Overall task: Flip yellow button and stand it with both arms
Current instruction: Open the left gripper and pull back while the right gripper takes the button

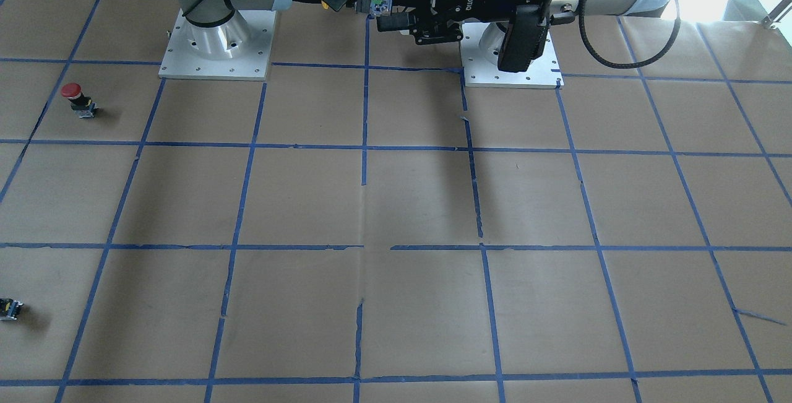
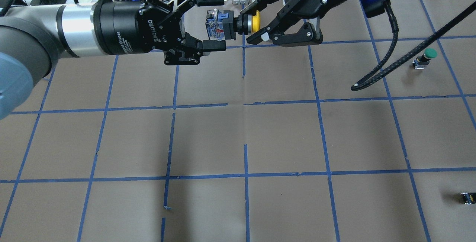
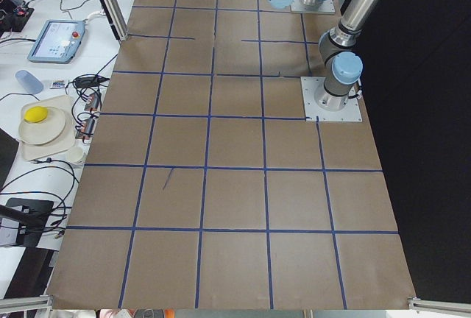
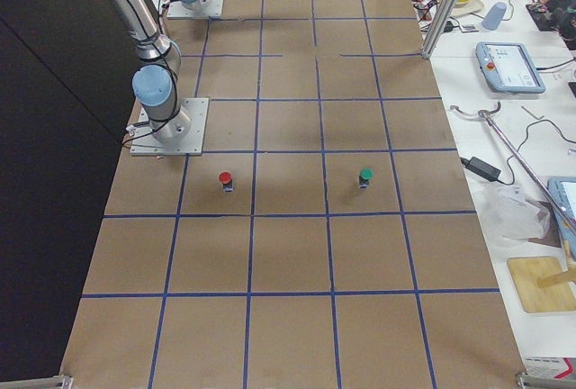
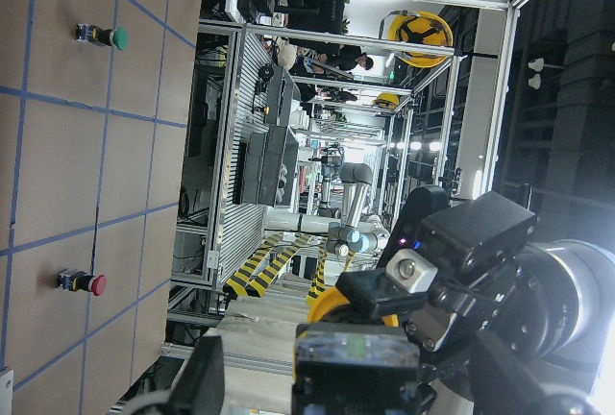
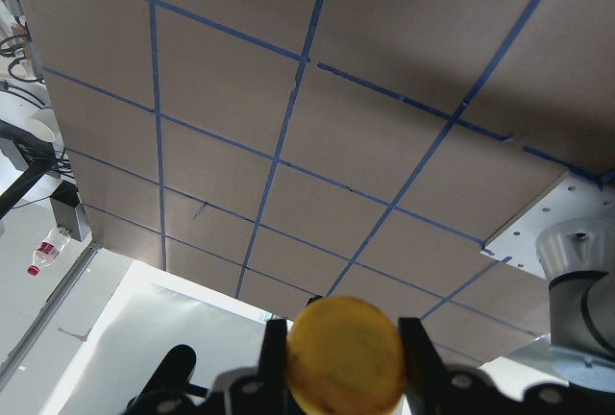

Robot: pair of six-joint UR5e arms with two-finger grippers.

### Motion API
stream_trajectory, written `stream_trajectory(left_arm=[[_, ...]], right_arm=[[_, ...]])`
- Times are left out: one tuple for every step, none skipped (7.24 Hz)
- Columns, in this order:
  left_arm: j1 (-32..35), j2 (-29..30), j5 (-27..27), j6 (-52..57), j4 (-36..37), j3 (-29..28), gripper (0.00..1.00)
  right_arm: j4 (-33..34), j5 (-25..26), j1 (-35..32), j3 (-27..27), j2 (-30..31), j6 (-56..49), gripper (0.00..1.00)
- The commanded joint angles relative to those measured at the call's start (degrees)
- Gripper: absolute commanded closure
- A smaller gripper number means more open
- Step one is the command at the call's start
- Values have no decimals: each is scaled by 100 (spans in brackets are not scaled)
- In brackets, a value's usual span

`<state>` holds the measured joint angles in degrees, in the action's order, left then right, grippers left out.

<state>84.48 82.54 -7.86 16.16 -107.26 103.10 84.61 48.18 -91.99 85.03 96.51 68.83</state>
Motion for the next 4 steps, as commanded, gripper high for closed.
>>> stream_trajectory(left_arm=[[-10, 17, -949, -120, 535, -27, 10], [-10, 17, -1720, -261, 1087, -18, 10], [-2, 34, -2441, -245, 1328, 8, 9], [-19, 34, -3197, -236, 1469, -26, 8]], right_arm=[[-84, 847, 32, 14, 8, -1506, 75], [-163, 1251, 32, 66, 8, -2296, 74], [-477, 1925, 15, 84, 0, -3522, 74], [-611, 2437, 14, 119, -35, -4526, 74]])
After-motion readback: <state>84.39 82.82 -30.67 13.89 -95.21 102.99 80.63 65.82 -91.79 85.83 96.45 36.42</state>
